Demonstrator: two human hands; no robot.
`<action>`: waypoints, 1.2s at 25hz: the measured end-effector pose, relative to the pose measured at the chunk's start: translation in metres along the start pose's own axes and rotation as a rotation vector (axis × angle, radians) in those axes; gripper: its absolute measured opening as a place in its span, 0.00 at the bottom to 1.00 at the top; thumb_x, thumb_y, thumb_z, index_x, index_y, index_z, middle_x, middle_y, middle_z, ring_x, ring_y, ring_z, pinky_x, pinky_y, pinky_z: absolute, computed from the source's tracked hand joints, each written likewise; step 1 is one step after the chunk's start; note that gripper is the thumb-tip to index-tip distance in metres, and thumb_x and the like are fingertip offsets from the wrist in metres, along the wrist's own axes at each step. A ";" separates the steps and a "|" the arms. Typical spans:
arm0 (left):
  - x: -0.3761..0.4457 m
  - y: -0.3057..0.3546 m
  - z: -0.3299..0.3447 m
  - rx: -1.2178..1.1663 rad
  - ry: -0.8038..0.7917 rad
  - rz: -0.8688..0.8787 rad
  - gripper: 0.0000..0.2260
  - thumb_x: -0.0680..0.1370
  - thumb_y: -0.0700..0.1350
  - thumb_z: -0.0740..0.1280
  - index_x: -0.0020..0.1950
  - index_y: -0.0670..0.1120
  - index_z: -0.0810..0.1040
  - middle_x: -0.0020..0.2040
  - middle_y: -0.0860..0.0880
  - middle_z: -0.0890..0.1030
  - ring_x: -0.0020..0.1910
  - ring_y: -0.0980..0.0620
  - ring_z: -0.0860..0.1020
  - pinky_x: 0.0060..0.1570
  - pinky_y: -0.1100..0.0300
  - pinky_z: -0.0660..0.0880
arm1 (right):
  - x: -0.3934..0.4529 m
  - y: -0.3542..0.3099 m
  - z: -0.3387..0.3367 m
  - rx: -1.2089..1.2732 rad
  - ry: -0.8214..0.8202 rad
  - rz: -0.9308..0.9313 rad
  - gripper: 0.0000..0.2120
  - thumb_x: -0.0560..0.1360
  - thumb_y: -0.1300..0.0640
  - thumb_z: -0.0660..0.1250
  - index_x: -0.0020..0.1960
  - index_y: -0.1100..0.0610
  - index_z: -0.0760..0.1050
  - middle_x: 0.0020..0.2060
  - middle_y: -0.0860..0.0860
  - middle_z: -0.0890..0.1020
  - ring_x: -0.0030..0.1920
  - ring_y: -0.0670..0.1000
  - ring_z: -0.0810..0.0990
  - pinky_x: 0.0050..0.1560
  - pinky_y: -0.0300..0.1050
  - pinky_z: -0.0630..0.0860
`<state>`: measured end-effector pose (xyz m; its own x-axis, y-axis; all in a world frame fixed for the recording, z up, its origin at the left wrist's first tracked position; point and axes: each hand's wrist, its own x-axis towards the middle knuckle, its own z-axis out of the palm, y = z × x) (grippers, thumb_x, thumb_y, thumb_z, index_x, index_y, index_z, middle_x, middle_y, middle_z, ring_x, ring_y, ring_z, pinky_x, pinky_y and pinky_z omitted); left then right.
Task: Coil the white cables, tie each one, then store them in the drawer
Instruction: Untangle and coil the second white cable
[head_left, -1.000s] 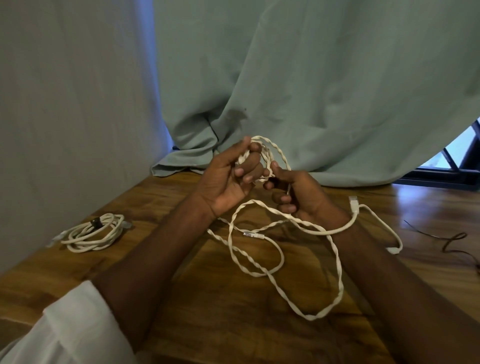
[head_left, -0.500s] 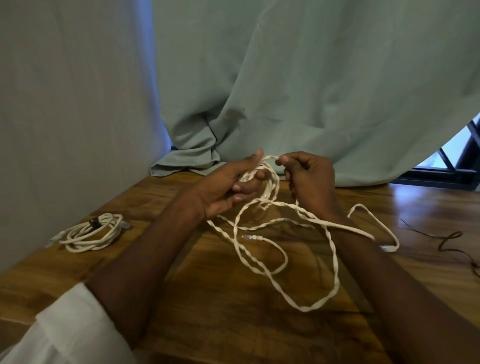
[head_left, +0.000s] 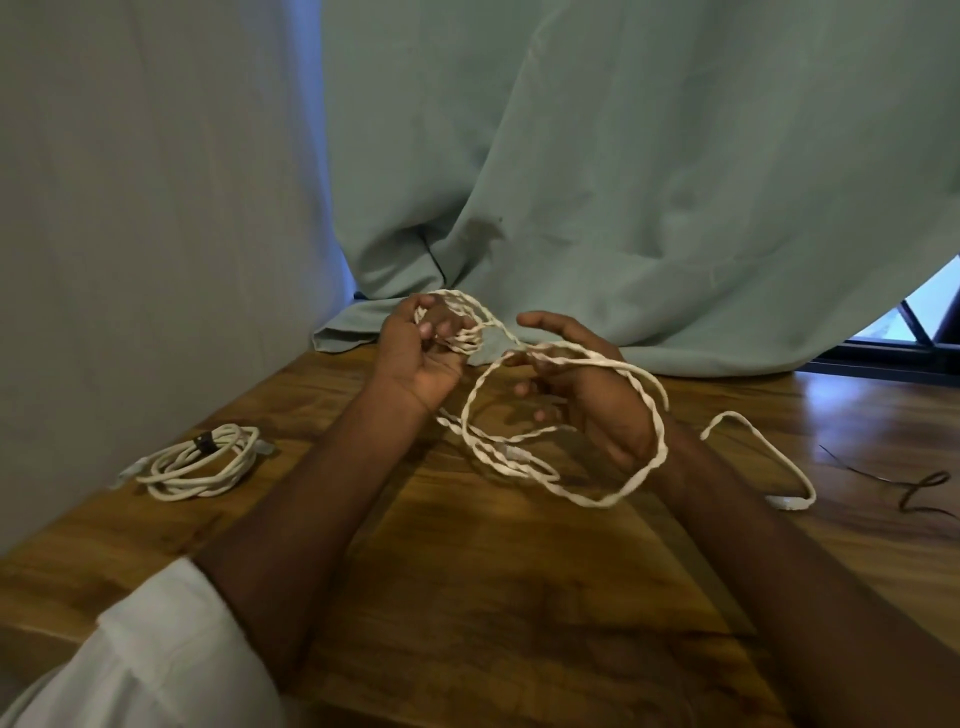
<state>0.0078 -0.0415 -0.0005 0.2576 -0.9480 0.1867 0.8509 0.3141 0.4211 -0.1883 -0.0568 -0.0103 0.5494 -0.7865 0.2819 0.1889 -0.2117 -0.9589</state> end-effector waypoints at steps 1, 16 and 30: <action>0.003 0.003 0.000 -0.033 0.030 0.031 0.25 0.85 0.39 0.54 0.27 0.46 0.68 0.21 0.52 0.64 0.20 0.54 0.68 0.30 0.64 0.76 | -0.001 0.001 -0.001 0.057 -0.080 0.061 0.20 0.82 0.69 0.61 0.65 0.51 0.80 0.53 0.58 0.86 0.44 0.54 0.83 0.35 0.43 0.78; -0.018 -0.030 -0.004 1.540 0.112 0.726 0.21 0.89 0.54 0.54 0.44 0.43 0.76 0.34 0.50 0.86 0.34 0.56 0.85 0.43 0.56 0.82 | 0.005 0.006 -0.045 -1.220 0.055 -0.364 0.22 0.68 0.62 0.60 0.58 0.57 0.83 0.53 0.51 0.84 0.51 0.53 0.83 0.49 0.38 0.72; -0.007 -0.052 -0.020 1.429 0.147 0.502 0.23 0.87 0.56 0.55 0.48 0.44 0.83 0.35 0.46 0.85 0.36 0.46 0.84 0.43 0.43 0.83 | -0.001 -0.009 -0.033 -0.799 -0.155 -0.099 0.23 0.72 0.43 0.66 0.67 0.40 0.75 0.63 0.45 0.81 0.64 0.49 0.80 0.67 0.52 0.77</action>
<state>-0.0290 -0.0517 -0.0417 0.4915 -0.7012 0.5165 -0.4566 0.2975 0.8384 -0.2172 -0.0736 -0.0032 0.6781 -0.6659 0.3112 -0.3622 -0.6711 -0.6468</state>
